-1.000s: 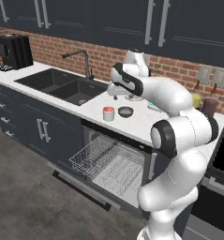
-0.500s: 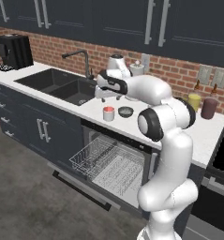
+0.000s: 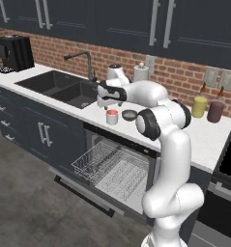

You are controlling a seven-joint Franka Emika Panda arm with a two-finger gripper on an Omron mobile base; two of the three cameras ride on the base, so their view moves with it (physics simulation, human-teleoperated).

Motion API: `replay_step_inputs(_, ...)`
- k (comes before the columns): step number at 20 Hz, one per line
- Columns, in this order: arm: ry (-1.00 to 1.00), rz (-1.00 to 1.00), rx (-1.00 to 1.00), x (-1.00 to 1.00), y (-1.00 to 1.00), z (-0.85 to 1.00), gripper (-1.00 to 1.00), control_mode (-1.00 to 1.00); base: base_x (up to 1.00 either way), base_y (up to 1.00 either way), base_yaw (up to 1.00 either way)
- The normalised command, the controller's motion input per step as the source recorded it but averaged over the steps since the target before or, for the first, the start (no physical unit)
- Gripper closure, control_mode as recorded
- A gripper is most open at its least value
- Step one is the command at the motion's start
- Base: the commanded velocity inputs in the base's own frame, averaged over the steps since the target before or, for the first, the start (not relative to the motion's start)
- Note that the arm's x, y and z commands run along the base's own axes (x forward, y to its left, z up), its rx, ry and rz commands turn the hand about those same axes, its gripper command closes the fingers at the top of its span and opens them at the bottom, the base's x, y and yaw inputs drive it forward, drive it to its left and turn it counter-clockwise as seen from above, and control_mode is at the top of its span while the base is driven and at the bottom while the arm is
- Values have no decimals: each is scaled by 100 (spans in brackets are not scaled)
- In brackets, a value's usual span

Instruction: Pick up the cup and bowl from the counter, place them in the dishwasher, and close the dishwasher door.

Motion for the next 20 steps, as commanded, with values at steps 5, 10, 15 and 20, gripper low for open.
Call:
replay_step_inputs(5, 0, 2, -7, 35, 0, -38, -100, -100, 0, 0, 0)
replay_step_inputs(10, -2, 7, -1, 44, 0, -17, -100, -100, 0, 0, 0)
replay_step_inputs(15, -1, 5, 0, 49, 1, -3, -100, -100, 0, 0, 0)
replay_step_inputs(20, 0, 3, 0, 58, 2, -7, -100, -100, 0, 0, 0)
